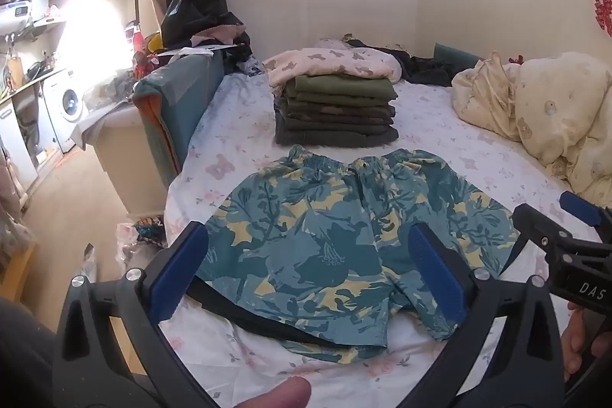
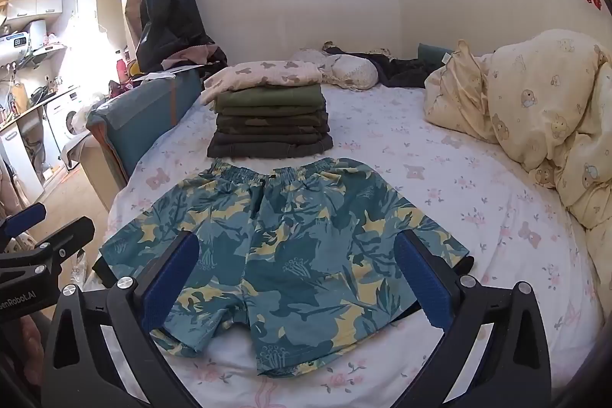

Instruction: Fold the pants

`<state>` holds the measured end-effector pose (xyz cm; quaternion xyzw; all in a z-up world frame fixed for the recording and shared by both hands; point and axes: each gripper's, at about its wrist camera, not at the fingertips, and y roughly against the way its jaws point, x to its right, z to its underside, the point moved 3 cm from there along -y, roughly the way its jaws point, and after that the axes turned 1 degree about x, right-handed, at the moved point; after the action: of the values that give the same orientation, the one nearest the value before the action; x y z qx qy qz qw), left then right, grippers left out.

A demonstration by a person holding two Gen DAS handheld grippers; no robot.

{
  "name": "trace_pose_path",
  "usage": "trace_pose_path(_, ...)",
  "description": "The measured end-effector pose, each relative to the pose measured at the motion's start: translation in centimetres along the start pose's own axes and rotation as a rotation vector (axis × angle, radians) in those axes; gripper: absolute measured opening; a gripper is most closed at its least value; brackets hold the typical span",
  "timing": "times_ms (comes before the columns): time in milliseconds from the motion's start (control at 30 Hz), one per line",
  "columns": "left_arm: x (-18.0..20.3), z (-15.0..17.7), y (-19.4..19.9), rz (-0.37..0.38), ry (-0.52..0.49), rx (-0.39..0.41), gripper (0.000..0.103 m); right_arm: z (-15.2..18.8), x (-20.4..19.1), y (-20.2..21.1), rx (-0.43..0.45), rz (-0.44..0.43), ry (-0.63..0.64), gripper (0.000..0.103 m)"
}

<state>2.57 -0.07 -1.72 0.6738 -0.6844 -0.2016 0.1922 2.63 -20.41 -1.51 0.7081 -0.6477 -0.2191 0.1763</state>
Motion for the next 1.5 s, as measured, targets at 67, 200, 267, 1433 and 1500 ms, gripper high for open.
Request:
trace_pose_path(67,0.2,0.06,-0.13,0.003,-0.001,-0.011,0.103,-0.01,-0.05,0.02,0.003,0.006,0.007,0.103)
trace_pose_path(200,0.26,0.08,-0.07,-0.009,-0.001,-0.005,0.103,-0.06,-0.05,0.04,0.007,0.004,0.006,0.103)
trace_pose_path(267,0.31,0.01,0.08,-0.007,0.004,0.003,0.103,-0.05,-0.14,0.06,0.006,0.007,0.011,0.103)
trace_pose_path(1433,-0.04,0.11,0.1,-0.005,0.012,0.006,0.103,-0.04,-0.09,0.15,0.007,0.0,0.012,0.103)
trace_pose_path(1500,0.03,0.14,0.09,-0.005,0.011,0.006,0.103,-0.05,-0.05,0.23,0.007,0.0,0.011,0.103)
